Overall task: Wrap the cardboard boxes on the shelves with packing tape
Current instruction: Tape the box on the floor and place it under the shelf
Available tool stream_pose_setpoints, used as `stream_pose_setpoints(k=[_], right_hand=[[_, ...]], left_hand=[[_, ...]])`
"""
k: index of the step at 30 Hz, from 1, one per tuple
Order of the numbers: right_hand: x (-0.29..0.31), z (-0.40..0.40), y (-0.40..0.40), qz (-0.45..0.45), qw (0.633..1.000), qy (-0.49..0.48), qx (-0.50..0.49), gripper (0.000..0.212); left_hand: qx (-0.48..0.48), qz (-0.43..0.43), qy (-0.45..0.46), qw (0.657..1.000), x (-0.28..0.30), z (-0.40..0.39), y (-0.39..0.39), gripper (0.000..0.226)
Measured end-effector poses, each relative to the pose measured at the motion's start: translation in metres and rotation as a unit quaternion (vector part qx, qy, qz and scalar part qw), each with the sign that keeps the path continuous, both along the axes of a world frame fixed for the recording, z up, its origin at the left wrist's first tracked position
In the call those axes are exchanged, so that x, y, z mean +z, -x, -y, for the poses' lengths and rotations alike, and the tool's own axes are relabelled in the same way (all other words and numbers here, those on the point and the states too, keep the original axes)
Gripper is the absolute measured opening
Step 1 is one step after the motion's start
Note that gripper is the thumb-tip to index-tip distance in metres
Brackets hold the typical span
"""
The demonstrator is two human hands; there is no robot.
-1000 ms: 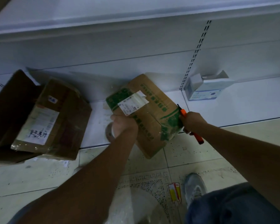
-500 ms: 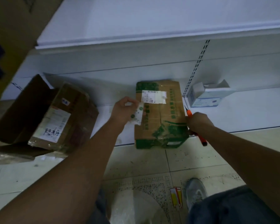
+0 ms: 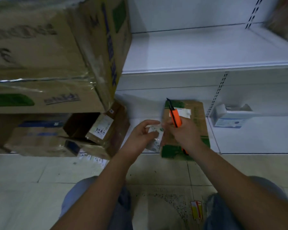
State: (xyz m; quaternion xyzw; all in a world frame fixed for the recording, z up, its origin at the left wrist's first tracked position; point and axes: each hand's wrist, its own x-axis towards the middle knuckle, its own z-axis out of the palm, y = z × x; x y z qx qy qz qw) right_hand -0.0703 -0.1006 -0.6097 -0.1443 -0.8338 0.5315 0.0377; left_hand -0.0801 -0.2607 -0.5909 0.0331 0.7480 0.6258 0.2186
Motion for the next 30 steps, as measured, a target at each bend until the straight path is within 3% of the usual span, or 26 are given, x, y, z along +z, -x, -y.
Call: stream_pose_setpoints(k=[3, 9, 18, 21, 24, 30], right_hand=[[0.006, 0.016, -0.018, -0.027, 1.000, 0.010, -0.006, 0.013], [0.034, 0.032, -0.056, -0.085, 0.995, -0.051, -0.008, 0.016], [0.100, 0.003, -0.079, -0.171, 0.977, 0.003, -0.126, 0.019], [0.116, -0.014, -0.083, -0.164, 0.978, 0.003, -0.129, 0.010], [0.136, -0.031, -0.084, -0.143, 0.985, -0.054, -0.076, 0.015], [0.182, -0.071, -0.067, -0.135, 0.984, -0.112, -0.028, 0.014]], left_hand=[[-0.025, -0.028, -0.021, 0.999, 0.004, 0.014, -0.028, 0.035], [-0.027, -0.093, 0.027, 0.995, 0.008, 0.032, -0.050, 0.082], [0.019, -0.223, 0.054, 0.973, 0.061, -0.028, -0.068, 0.053], [-0.013, -0.192, 0.007, 0.981, 0.072, -0.041, -0.074, 0.040], [-0.014, -0.141, -0.063, 0.988, 0.084, -0.047, -0.081, 0.031], [0.002, -0.060, -0.101, 0.993, 0.124, -0.073, -0.068, 0.061]])
